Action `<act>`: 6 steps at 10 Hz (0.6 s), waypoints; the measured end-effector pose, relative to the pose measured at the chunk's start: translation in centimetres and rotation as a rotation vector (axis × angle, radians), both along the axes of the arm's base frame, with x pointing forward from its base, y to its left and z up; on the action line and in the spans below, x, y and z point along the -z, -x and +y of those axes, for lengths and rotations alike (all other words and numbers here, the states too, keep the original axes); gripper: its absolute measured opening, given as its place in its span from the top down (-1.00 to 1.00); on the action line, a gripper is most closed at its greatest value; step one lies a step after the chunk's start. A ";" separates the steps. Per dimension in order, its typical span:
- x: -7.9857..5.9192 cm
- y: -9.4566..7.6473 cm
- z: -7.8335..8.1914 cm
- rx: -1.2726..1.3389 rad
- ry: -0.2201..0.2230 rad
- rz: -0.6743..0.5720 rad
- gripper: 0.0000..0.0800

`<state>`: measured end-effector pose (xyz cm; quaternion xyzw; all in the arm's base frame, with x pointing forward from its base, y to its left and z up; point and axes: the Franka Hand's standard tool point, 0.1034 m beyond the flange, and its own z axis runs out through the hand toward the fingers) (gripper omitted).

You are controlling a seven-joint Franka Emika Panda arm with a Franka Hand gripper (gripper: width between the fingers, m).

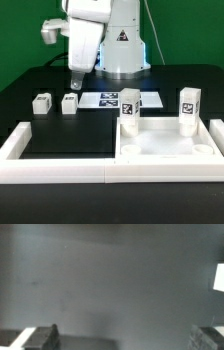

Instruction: Assemble square table

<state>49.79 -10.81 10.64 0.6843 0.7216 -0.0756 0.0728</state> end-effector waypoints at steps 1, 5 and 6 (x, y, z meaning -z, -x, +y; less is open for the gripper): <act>0.2 0.2 -0.1 0.055 -0.003 -0.011 -0.62; 2.9 3.9 -2.1 0.497 -0.044 -0.107 -0.62; 2.7 3.6 -2.5 0.531 -0.062 -0.134 -0.62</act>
Offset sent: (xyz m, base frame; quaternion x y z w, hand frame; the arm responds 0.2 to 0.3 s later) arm -0.0459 -0.0340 -0.0239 -0.0076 -0.0079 0.2978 0.9546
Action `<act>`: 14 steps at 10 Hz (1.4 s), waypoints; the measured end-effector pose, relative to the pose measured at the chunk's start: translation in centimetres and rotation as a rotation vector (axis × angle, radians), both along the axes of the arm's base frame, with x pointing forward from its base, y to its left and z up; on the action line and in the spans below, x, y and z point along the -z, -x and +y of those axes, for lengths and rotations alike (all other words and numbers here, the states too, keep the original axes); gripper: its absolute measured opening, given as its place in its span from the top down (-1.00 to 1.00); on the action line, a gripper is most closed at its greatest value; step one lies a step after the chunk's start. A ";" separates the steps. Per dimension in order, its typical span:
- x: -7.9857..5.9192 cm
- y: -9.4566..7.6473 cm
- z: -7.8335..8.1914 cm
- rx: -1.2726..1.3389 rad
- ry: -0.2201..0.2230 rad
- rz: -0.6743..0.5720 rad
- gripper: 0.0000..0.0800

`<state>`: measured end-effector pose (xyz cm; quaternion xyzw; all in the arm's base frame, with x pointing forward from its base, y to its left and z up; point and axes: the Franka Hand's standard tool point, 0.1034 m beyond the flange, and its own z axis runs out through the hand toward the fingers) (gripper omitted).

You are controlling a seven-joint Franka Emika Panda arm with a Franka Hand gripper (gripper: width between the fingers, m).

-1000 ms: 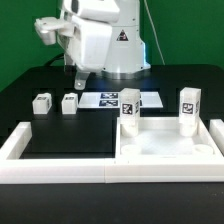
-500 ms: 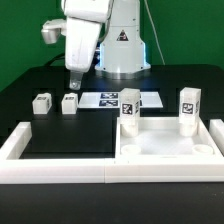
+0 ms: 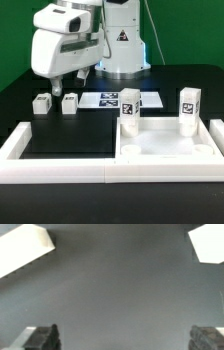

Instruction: Assemble square table

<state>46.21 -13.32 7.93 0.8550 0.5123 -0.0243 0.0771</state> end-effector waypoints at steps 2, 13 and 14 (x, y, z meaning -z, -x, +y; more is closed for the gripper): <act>0.0 -0.1 0.4 0.139 -0.021 -0.020 -0.62; 2.2 3.5 0.0 0.904 -0.041 0.092 -0.62; 2.3 4.5 0.5 0.972 0.021 0.204 -0.62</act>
Offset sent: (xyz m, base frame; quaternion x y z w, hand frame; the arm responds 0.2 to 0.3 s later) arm 0.0000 0.0000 0.0000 0.0000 0.0000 0.1938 0.9810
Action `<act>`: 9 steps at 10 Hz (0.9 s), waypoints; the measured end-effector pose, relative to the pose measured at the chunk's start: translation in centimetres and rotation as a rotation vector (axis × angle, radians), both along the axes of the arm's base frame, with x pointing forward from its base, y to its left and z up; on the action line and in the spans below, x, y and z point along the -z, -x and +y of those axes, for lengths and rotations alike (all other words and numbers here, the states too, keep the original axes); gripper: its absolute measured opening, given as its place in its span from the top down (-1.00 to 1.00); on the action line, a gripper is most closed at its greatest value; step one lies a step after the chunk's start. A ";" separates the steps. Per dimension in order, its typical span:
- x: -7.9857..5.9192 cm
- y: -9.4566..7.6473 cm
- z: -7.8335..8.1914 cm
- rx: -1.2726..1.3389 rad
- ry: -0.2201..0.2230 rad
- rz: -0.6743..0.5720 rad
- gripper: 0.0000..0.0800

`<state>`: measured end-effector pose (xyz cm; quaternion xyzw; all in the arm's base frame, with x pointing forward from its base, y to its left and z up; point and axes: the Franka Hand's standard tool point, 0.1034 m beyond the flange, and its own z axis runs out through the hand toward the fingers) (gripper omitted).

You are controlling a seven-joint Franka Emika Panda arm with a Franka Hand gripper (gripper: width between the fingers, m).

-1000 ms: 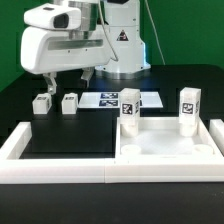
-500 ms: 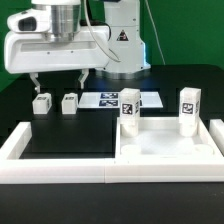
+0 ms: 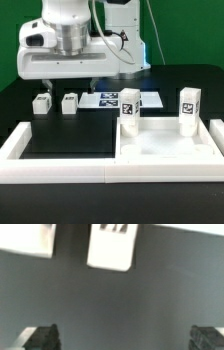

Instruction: Assemble square table

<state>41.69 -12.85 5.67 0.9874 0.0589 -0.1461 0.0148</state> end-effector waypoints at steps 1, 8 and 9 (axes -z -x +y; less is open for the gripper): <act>0.2 -0.2 0.1 0.021 -0.014 0.105 -0.62; 1.7 2.1 -0.9 0.018 -0.050 0.518 -0.62; 1.7 2.0 -0.7 0.007 -0.054 0.514 -0.62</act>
Offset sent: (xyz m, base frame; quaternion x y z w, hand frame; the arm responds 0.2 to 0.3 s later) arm 0.0000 0.0000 0.0000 0.0000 -0.1938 0.0000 0.9810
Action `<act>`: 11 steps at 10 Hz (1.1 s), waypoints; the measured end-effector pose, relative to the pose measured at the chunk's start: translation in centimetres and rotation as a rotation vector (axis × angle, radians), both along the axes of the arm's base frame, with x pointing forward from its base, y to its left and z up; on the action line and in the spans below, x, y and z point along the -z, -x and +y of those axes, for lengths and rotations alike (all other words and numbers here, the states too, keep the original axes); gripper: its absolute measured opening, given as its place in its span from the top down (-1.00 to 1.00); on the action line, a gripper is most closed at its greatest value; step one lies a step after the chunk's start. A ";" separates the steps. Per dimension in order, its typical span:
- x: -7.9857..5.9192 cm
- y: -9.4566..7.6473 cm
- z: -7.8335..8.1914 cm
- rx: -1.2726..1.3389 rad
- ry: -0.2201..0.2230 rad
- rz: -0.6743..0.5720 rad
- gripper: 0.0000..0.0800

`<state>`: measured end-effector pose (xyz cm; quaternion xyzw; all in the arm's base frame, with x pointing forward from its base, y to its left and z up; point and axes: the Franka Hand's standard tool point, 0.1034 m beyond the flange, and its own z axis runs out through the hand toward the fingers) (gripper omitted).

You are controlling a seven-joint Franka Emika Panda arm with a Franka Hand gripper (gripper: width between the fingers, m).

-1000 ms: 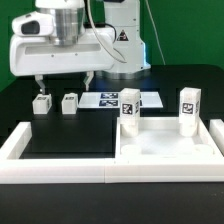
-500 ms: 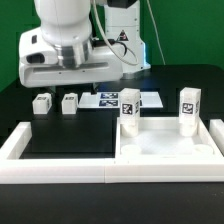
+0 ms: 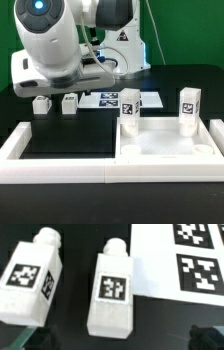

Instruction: Assemble square table

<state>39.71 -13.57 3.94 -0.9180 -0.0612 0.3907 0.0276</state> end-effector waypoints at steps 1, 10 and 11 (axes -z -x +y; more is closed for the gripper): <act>0.0 0.0 0.1 -0.004 -0.003 0.001 -0.62; 2.8 3.5 0.6 -0.023 -0.024 0.030 0.02; 2.8 3.5 0.6 -0.027 -0.026 0.030 0.02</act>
Offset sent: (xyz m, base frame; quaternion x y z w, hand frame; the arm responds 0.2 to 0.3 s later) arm -0.0362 -0.0281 -0.0312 -0.0520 -0.0252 0.0102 0.9983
